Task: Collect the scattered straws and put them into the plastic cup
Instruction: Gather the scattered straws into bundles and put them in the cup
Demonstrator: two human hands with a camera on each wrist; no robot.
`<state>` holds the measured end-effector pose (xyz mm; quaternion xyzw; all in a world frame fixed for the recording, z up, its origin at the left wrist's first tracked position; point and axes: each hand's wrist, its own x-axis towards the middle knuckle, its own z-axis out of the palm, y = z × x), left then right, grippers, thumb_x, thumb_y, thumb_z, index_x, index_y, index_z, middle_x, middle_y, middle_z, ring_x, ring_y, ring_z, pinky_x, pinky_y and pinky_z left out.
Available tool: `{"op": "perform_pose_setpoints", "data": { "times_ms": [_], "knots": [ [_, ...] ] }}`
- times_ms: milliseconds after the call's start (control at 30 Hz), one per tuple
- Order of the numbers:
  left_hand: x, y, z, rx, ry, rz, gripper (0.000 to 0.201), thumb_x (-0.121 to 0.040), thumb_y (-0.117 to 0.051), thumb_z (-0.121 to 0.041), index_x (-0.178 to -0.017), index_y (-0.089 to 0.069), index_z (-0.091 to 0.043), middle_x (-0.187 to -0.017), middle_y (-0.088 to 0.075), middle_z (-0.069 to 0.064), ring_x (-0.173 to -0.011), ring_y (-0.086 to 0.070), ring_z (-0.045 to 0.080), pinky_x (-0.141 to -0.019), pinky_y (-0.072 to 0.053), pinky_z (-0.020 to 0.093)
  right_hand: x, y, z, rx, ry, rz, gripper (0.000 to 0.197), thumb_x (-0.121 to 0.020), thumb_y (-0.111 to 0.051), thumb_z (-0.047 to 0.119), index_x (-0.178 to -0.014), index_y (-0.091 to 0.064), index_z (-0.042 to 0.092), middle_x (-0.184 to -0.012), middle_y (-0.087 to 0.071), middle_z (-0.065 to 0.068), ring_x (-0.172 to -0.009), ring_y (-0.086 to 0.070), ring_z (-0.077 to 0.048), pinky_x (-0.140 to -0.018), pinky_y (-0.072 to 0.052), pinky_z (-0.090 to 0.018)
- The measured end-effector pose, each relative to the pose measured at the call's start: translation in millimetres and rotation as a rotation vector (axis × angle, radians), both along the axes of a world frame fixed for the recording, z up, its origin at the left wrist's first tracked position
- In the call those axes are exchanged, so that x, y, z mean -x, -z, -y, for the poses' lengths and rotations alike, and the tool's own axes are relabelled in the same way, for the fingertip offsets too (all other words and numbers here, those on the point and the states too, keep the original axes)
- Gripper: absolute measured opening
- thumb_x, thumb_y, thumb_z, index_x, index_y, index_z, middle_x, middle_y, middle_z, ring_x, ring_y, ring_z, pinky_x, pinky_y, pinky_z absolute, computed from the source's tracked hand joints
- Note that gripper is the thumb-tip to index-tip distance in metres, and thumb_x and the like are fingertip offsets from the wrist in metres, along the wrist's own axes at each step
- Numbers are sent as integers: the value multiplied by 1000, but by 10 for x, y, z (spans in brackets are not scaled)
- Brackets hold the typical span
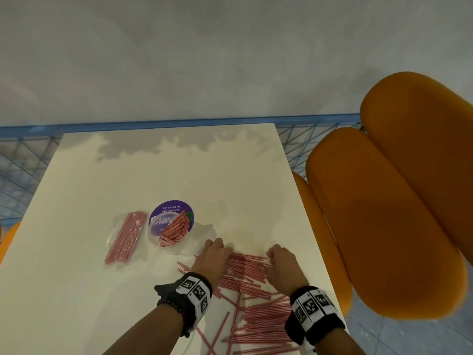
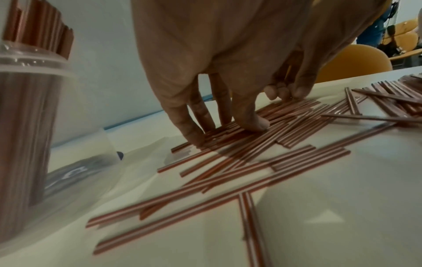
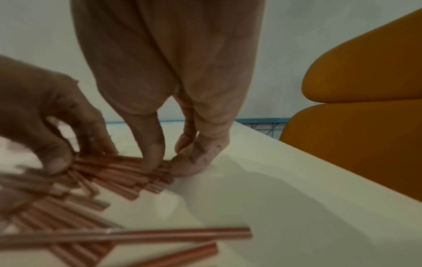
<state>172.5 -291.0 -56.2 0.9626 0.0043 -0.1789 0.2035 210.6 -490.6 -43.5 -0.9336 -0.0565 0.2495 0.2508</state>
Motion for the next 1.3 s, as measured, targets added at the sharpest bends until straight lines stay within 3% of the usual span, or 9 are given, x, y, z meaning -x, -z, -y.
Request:
{"op": "perform_pose_setpoints", "data": {
  "times_ms": [100,267,400,467,567,700,900,1067,1300],
  "knots": [
    [1,31,-1,23,-21,3,42,-83,-67,-13,-123,-53,-16,-114,-47,4,-110,-39,22,-87,-47,42,-33,-29,39,52,36,-2,41,-80,-62,17,-117,-45,13,-116,-44,-7,-105,-43,-23,-87,-45,-33],
    [18,3,-12,137,-25,15,53,-81,-70,-27,-129,-50,-19,-117,-46,2,-114,-39,21,-93,-43,39,50,-15,-127,16,4,22,38,-80,-56,16,-117,-43,13,-118,-42,-8,-102,-43,-22,-88,-47,-35],
    [41,-20,-248,-28,209,-23,83,-72,-77,-36,-143,-36,-25,-142,-35,0,-133,-27,24,-108,-29,40,12,-13,-162,96,-212,104,76,-72,-67,59,-132,-41,20,-131,-40,-2,-121,-35,-22,-99,-42,-40],
    [58,0,-274,-90,269,-23,89,-70,-79,-37,-145,-32,-27,-145,-34,-1,-133,-26,23,-109,-26,40,33,5,-245,178,-377,86,93,-63,-68,68,-139,-34,27,-137,-36,1,-125,-31,-23,-102,-38,-45],
    [41,64,-159,-70,258,65,72,-76,-73,-35,-139,-40,-27,-130,-46,-2,-120,-36,20,-100,-34,36,47,87,-359,156,-493,168,88,-64,-74,56,-138,-32,34,-126,-40,1,-114,-33,-21,-96,-41,-42],
    [-33,82,-18,-75,167,113,44,-85,-64,-23,-127,-51,-22,-121,-53,-2,-111,-42,19,-90,-36,31,12,185,-378,24,-465,229,54,-84,-65,26,-133,-43,25,-118,-46,-2,-108,-38,-21,-92,-45,-40],
    [4,94,97,-183,195,145,41,-83,-51,1,-122,-44,-11,-122,-50,8,-111,-44,26,-88,-38,34,114,232,-395,96,-478,274,39,-84,-53,4,-121,-47,13,-119,-49,-5,-110,-42,-24,-88,-37,-33],
    [103,145,163,-283,210,135,41,-82,-53,0,-122,-47,-4,-118,-52,13,-108,-50,31,-89,-44,38,191,288,-447,193,-587,308,36,-79,-50,2,-115,-48,5,-111,-52,-14,-99,-47,-29,-86,-45,-37],
    [128,188,159,-318,248,186,35,-61,-76,-14,-93,-61,-9,-90,-61,9,-78,-59,25,-63,-52,35,232,274,-557,375,-704,333,34,-82,-46,9,-116,-45,2,-109,-50,-19,-97,-45,-33,-85,-42,-42]
  ]
}}
